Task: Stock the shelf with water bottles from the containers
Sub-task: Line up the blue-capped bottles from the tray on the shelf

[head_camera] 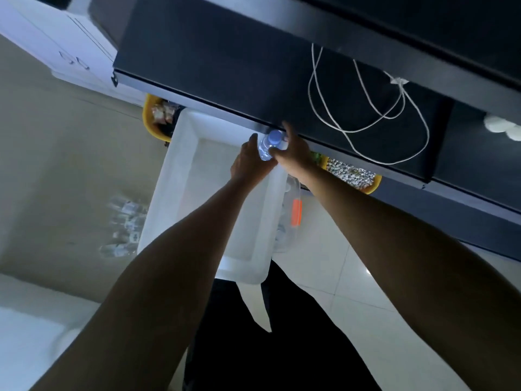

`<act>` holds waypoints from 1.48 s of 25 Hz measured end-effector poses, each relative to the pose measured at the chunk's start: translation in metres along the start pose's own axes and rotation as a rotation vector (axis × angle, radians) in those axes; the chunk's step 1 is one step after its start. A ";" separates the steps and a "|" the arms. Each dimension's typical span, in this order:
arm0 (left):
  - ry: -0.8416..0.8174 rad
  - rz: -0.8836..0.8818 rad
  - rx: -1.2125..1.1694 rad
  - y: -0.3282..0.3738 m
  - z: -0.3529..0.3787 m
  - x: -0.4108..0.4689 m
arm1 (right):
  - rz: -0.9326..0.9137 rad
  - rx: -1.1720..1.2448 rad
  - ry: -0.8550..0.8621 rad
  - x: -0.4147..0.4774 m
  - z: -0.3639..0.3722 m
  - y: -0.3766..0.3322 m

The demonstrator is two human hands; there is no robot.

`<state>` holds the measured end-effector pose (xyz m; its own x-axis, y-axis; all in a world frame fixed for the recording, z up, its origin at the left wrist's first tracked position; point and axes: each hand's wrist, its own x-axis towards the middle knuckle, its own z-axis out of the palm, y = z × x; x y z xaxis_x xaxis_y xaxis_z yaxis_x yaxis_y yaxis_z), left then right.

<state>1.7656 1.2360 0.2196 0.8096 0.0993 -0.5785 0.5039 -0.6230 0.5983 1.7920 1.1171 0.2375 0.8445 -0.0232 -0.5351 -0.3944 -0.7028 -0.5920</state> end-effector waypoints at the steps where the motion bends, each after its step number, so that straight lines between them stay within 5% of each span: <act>1: -0.003 0.005 -0.011 0.004 0.005 0.011 | -0.021 -0.033 -0.020 0.008 0.003 -0.001; 6: 0.072 0.031 0.010 0.002 0.027 0.029 | -0.097 -0.120 -0.031 0.017 0.008 0.004; 17: 0.281 0.179 -0.085 0.009 -0.021 -0.064 | -0.340 0.127 0.042 -0.071 -0.024 0.000; 24: 0.394 0.328 -0.127 0.062 -0.123 -0.164 | -0.612 0.203 0.309 -0.161 -0.060 -0.081; 37: 0.612 0.704 -0.305 0.227 -0.264 -0.269 | -0.863 0.426 0.269 -0.258 -0.214 -0.198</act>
<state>1.7414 1.2729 0.6579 0.9278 0.2203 0.3010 -0.1673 -0.4755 0.8637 1.7297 1.1097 0.6221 0.9361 0.1777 0.3034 0.3405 -0.2425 -0.9084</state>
